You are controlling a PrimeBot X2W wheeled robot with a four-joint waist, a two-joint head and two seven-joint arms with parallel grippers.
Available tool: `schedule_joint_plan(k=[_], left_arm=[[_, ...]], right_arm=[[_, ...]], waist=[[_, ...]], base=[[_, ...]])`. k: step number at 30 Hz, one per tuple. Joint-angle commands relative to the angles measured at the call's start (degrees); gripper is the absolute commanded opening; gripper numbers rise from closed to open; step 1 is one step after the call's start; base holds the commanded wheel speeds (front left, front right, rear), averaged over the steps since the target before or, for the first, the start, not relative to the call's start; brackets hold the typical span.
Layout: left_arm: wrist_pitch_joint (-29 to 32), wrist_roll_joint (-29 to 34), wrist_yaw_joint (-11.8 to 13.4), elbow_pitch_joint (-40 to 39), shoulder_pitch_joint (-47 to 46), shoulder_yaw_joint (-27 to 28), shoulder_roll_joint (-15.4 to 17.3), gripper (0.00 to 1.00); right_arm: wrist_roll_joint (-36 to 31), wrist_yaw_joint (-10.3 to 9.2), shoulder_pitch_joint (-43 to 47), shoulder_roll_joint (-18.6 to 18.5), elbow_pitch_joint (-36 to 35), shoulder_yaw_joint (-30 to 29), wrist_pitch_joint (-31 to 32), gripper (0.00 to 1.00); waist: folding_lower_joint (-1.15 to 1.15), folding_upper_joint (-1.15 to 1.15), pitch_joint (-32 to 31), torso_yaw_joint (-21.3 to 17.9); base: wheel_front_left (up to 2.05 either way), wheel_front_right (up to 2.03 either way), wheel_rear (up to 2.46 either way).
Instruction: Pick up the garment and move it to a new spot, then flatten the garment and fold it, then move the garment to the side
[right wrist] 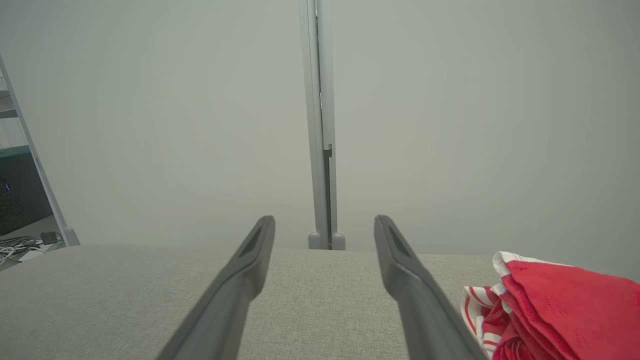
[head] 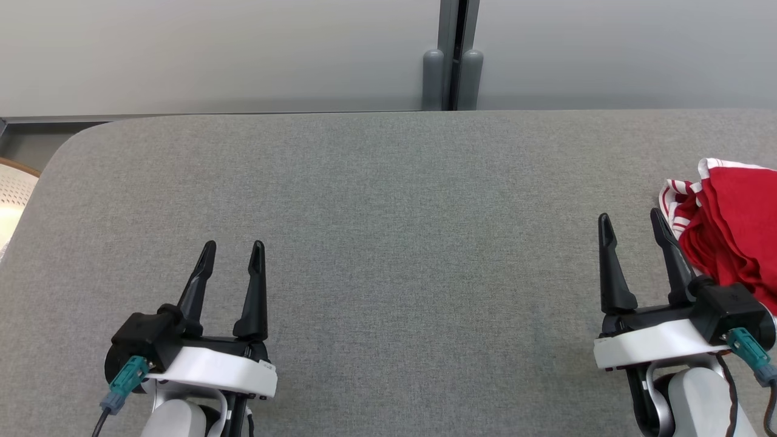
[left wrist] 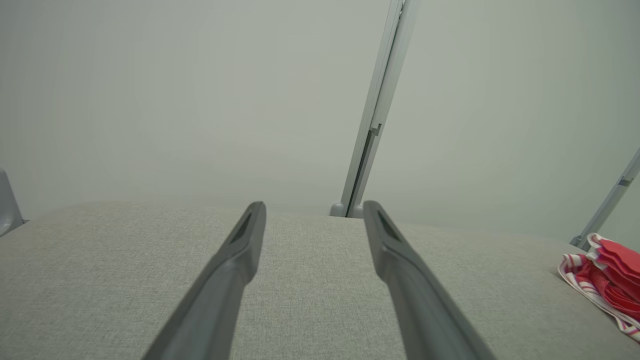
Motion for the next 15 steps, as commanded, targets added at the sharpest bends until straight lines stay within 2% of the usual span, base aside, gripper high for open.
schedule_joint_plan(k=[1, 9, 10, 15], left_arm=[[-0.1, -0.5, 0.2, 0.1, 0.1, 0.0, 0.2, 1.00], [-0.1, -1.4, -0.5, -0.2, 0.3, 0.1, 0.2, 1.00], [0.0, -1.4, -0.4, -0.1, 0.1, 0.0, 0.0, 0.00], [0.4, -3.1, -0.4, 1.7, 1.2, -0.1, -0.2, 0.00]], right_arm=[[0.0, -0.09, 0.5, 0.0, 0.2, 0.1, 0.0, 1.00], [0.2, -0.09, 0.5, 0.0, 0.3, 0.7, 0.0, 1.00], [0.1, 0.00, 0.0, 0.0, 0.3, 0.5, 0.0, 0.00], [2.0, 0.01, 1.4, 0.1, 2.0, 0.3, 0.4, 0.00]], waist=[[0.00, 0.00, 0.0, 0.0], [0.00, 0.00, 0.1, -0.3], [0.00, 0.00, 0.1, -0.3], [0.00, 0.00, 0.0, -0.3]], base=[[0.00, 0.00, 0.00], [0.00, 0.00, 0.00], [0.00, 0.00, 0.00], [0.00, 0.00, 0.00]])
